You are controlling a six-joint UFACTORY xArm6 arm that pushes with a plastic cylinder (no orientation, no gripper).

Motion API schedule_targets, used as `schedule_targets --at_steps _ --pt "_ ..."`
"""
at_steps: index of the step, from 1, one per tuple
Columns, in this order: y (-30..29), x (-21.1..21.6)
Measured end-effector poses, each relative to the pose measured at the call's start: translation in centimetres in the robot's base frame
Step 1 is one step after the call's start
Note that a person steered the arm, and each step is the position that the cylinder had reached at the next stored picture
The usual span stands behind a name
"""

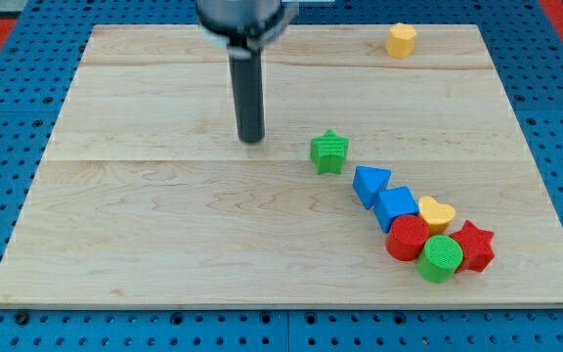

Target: Move the green star to the bottom of the yellow hexagon

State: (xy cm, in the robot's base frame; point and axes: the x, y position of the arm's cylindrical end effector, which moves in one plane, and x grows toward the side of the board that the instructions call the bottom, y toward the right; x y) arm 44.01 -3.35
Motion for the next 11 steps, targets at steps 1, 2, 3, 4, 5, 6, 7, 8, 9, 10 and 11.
schedule_targets --at_steps 1,2,3,4,5,6,7,8,9,10,11 --pt "3.0 1.4" --pt "9.4 -0.1" --pt "13.1 -1.7" --pt "13.9 -4.0" --pt "17.3 -3.0" --pt "18.9 -1.5" --pt "19.8 -0.2" --pt "19.7 -1.6" --pt "19.7 -3.4" --pt "19.5 -5.5" --pt "18.9 -7.7"
